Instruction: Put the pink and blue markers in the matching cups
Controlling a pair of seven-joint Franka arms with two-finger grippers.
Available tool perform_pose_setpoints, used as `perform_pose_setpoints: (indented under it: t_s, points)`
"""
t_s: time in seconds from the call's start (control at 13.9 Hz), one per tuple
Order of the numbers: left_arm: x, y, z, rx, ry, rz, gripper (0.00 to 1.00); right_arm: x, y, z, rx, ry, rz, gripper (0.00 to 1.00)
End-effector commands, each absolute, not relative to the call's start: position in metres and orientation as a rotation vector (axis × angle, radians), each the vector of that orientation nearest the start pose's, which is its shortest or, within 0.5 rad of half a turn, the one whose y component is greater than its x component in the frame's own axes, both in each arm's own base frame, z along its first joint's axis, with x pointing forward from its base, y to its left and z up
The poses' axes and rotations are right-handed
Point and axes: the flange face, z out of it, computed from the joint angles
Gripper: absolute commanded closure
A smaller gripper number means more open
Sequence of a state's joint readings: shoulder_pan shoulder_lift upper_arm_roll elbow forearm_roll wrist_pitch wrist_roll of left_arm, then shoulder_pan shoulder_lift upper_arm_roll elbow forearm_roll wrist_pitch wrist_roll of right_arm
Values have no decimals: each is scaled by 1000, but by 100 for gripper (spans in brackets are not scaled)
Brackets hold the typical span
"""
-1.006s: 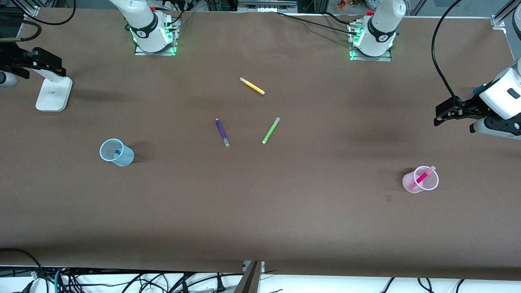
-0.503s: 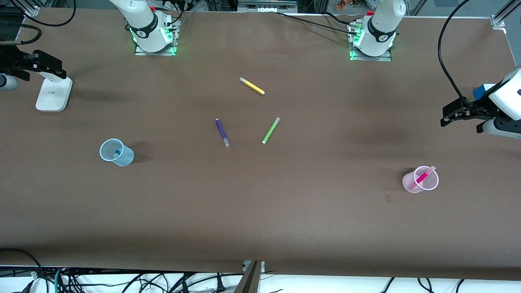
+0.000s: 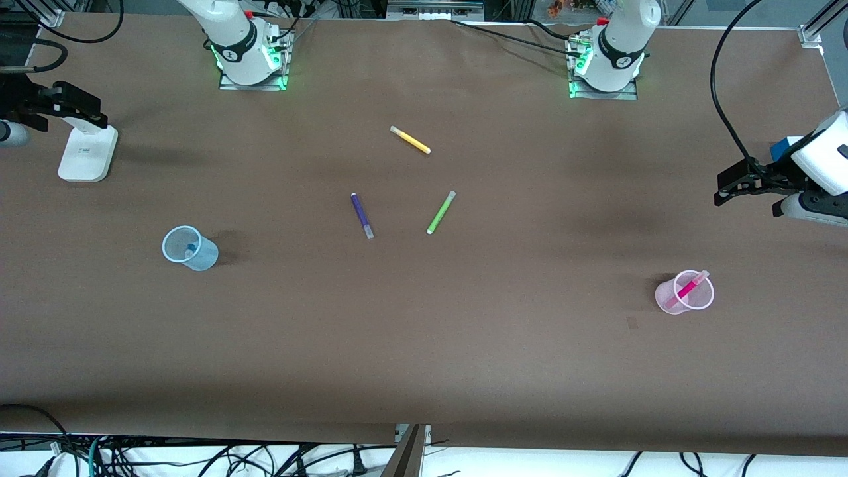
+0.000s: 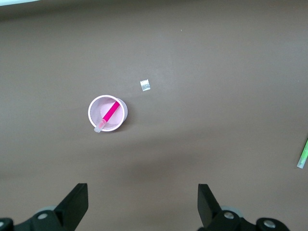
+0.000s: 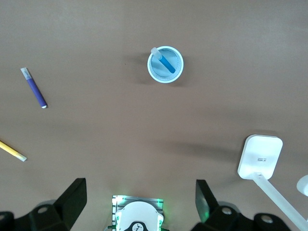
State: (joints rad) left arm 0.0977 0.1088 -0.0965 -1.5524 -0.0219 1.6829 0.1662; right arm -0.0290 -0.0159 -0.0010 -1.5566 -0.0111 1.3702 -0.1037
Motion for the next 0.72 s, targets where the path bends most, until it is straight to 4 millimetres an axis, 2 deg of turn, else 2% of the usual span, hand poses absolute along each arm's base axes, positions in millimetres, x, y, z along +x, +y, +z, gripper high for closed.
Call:
perform_pose_setpoints:
  t_s: [0.0,0.14,0.65]
  points:
    - [591,-2,587,-3173,292,-27,0,529,-19,629,-3142,-96,270,0]
    - [585,-1,594,-3173,291,-17,0,529,-19,629,-3142,-96,270,0]
    - [583,-1,592,-3177,292,14,0,529,-20,629,-3140,-101,270,0]
